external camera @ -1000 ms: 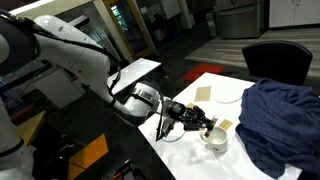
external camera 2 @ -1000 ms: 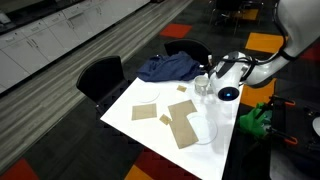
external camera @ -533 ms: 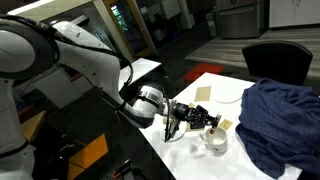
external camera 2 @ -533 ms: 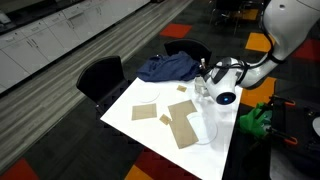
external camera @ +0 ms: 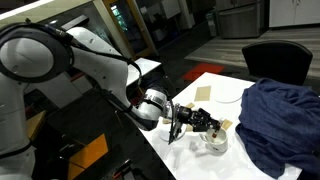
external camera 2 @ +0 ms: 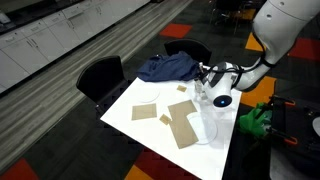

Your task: Put the marker in the white mug

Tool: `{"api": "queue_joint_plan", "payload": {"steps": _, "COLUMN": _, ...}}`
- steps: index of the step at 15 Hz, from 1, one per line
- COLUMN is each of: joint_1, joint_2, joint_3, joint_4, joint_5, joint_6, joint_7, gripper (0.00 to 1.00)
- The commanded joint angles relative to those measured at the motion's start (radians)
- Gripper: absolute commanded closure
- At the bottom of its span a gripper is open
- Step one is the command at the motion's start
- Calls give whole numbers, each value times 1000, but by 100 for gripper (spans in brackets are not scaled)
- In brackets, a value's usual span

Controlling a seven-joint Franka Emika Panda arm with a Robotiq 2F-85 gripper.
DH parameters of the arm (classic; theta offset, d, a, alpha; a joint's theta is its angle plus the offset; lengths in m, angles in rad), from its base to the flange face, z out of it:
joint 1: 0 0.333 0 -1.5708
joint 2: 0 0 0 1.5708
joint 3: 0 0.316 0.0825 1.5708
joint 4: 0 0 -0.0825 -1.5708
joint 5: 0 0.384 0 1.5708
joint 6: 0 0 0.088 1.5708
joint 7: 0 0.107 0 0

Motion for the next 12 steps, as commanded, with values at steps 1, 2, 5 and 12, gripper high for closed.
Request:
{"api": "queue_joint_plan", "payload": {"steps": 1, "joint_1": -22, "joint_2": 12, "joint_3": 27, "joint_4": 3, "joint_5": -22, "joint_6": -12, "joint_7": 17, "gripper": 41}}
{"api": "queue_joint_plan", "payload": {"steps": 2, "joint_1": -22, "joint_2": 13, "joint_3": 27, "joint_4": 1, "joint_5": -22, "joint_6": -12, "joint_7": 16, "gripper": 33}}
{"api": "queue_joint_plan", "payload": {"steps": 5, "joint_1": -17, "joint_2": -5, "joint_3": 29, "joint_4": -15, "joint_5": -28, "joint_6": -25, "joint_7": 25, "gripper": 10}}
{"api": "queue_joint_plan", "payload": {"steps": 12, "joint_1": -10, "joint_2": -287, "joint_3": 54, "joint_4": -159, "joint_5": 37, "joint_6": -67, "joint_7": -9, "gripper": 0}}
